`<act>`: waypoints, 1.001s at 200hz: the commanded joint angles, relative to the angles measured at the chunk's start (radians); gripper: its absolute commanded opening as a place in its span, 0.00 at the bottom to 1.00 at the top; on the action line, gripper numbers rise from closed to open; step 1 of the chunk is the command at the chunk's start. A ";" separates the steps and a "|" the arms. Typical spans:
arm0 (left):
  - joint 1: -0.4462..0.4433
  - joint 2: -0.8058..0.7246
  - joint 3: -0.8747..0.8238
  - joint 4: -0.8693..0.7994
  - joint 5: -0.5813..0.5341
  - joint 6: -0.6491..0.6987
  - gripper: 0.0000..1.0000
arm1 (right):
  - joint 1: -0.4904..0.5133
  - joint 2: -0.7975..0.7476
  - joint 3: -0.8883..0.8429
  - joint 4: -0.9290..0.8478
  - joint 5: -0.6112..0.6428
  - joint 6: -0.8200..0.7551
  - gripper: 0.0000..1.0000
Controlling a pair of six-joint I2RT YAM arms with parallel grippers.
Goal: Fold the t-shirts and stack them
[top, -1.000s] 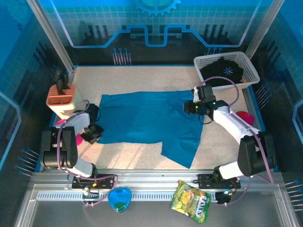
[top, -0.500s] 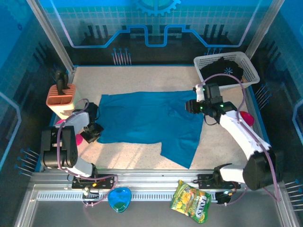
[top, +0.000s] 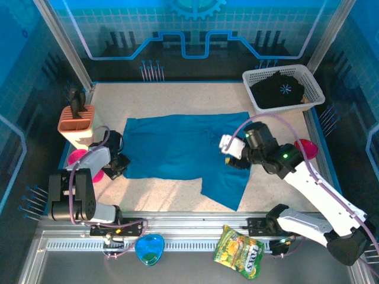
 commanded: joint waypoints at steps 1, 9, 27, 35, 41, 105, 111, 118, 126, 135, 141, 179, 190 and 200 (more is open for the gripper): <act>0.011 -0.035 -0.012 0.019 0.032 0.037 0.00 | 0.118 0.021 -0.055 -0.275 0.092 -0.195 0.55; 0.011 -0.046 -0.013 0.017 0.033 0.042 0.00 | 0.176 0.020 -0.098 -0.294 0.106 -0.206 0.54; 0.011 -0.064 -0.018 0.020 0.038 0.046 0.00 | 0.292 0.000 -0.221 -0.270 0.100 -0.208 0.48; 0.011 -0.070 -0.020 0.022 0.043 0.047 0.00 | 0.336 -0.011 -0.270 -0.239 0.096 -0.193 0.46; 0.011 -0.072 -0.021 0.023 0.047 0.048 0.00 | 0.365 -0.016 -0.298 -0.226 0.087 -0.181 0.46; 0.011 -0.068 -0.033 0.044 0.064 0.050 0.00 | 0.541 0.110 -0.404 -0.108 0.106 -0.081 0.43; 0.011 -0.067 -0.033 0.046 0.067 0.050 0.00 | 0.550 0.129 -0.404 -0.102 0.108 -0.078 0.41; 0.011 -0.065 -0.031 0.046 0.068 0.052 0.00 | 0.556 0.149 -0.403 -0.097 0.108 -0.075 0.40; 0.011 -0.064 -0.032 0.047 0.068 0.054 0.00 | 0.565 0.170 -0.403 -0.091 0.110 -0.075 0.39; 0.011 -0.063 -0.030 0.044 0.067 0.055 0.00 | 0.569 0.188 -0.403 -0.084 0.115 -0.077 0.38; 0.011 -0.063 -0.028 0.044 0.066 0.054 0.00 | 0.571 0.198 -0.403 -0.078 0.123 -0.078 0.38; 0.011 -0.058 -0.028 0.048 0.062 0.057 0.00 | 0.573 0.253 -0.403 -0.057 0.153 -0.065 0.36; 0.011 -0.052 -0.028 0.052 0.060 0.058 0.00 | 0.572 0.276 -0.403 -0.049 0.159 -0.056 0.36; 0.011 -0.046 -0.027 0.053 0.061 0.059 0.00 | 0.573 0.300 -0.399 -0.042 0.164 -0.048 0.36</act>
